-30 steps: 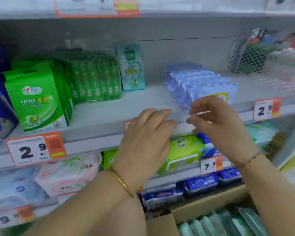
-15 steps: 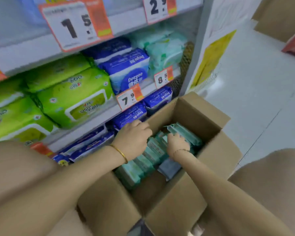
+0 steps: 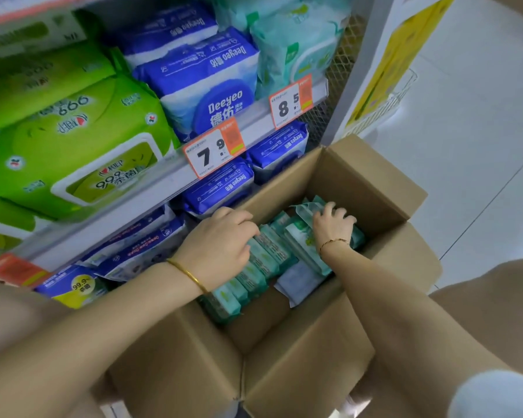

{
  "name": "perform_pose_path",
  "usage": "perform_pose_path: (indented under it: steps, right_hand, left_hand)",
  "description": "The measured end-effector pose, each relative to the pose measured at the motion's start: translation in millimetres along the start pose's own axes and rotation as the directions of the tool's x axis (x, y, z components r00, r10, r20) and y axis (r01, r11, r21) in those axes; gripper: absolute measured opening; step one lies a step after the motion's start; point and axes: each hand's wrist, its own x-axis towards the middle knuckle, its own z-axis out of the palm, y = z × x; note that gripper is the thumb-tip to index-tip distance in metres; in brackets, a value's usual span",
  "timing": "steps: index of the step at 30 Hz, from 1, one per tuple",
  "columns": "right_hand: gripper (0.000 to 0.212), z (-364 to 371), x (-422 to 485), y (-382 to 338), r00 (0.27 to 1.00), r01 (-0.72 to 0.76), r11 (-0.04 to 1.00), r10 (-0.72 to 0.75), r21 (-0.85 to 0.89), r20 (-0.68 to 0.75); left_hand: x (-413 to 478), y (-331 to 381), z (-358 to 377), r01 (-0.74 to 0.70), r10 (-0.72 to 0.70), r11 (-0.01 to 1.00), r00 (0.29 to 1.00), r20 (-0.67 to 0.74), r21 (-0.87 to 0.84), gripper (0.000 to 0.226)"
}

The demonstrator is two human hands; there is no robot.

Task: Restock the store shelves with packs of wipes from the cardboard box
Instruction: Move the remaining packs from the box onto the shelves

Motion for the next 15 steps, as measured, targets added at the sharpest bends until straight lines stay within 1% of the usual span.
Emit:
perform_pose_path:
  steps: [3, 6, 12, 15]
  right_hand:
    - [0.041, 1, 3, 3, 1.0, -0.011, 0.999, 0.012, -0.047, 0.022]
    - [0.042, -2, 2, 2, 1.0, 0.013, 0.997, -0.013, -0.079, 0.009]
    - [0.035, -15, -10, 17, 0.999, 0.002, 1.0, -0.001, 0.025, -0.055]
    - [0.034, -24, -17, 25, 0.999, 0.02, 0.997, -0.018, 0.074, -0.028]
  left_hand:
    - [0, -2, 0, 0.007, -0.007, 1.0, 1.0, -0.001, -0.02, 0.037]
    - [-2, -2, 0, 0.016, -0.016, 0.999, 1.0, 0.001, -0.038, 0.037]
    - [-8, -2, -3, 0.046, -0.045, 0.997, 0.999, 0.005, -0.059, 0.036]
    - [-11, -4, -4, 0.057, -0.056, 0.994, 0.998, 0.02, -0.088, 0.036]
